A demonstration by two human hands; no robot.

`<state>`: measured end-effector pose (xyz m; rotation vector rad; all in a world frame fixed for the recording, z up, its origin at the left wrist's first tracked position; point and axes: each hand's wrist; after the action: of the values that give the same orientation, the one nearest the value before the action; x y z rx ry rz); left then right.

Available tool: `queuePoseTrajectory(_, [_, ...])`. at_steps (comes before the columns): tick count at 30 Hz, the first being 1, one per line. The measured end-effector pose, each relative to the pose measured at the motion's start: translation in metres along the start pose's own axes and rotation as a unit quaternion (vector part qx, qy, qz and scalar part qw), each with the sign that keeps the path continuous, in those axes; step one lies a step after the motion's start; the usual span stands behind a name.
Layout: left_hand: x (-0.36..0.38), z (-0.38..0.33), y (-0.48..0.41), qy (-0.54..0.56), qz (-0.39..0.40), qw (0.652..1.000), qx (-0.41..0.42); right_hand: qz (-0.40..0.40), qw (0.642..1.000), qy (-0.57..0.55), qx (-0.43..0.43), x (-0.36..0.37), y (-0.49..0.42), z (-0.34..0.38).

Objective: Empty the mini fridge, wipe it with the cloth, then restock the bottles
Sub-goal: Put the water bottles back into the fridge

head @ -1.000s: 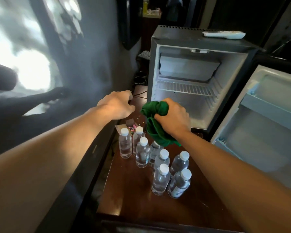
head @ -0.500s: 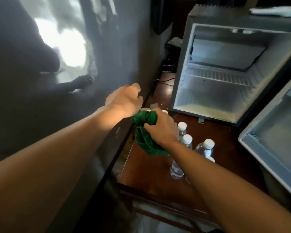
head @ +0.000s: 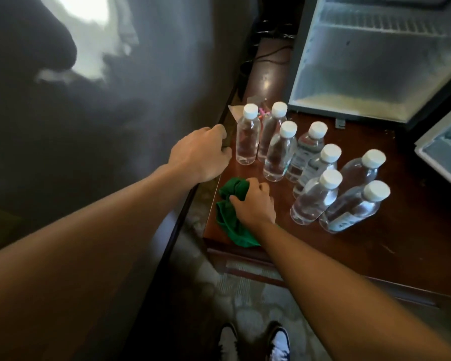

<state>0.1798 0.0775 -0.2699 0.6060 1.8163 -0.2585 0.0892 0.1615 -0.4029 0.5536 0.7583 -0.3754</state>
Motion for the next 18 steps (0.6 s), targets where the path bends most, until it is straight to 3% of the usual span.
queuePoseTrajectory(5, [0.004, -0.004, 0.001, 0.002, 0.018, 1.0, 0.016, 0.048, 0.997, 0.046, 0.043, -0.019, -0.004, 0.007])
queuePoseTrajectory(10, [-0.03, -0.04, -0.002, 0.022, -0.006, 0.999, 0.029, 0.056, 0.996, 0.026, -0.059, -0.096, 0.005, 0.029])
queuePoseTrajectory(15, [-0.059, -0.098, -0.001, 0.049, -0.013, 0.997, 0.055, -0.088, 0.992, 0.041, -0.086, -0.197, 0.018, 0.028])
queuePoseTrajectory(18, [-0.048, -0.134, 0.002, -0.001, 0.025, 0.996, 0.082, -0.163, 0.983, 0.076, -0.035, -0.24, 0.032, 0.003])
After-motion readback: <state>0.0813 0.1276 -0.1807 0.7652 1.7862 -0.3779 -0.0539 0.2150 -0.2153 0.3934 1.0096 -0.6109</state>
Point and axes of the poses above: each hand's wrist, its own y-axis away from the middle knuckle, its own x-axis out of the palm, z = x × y, and after that the axes turned 2 degrees about y, right-handed
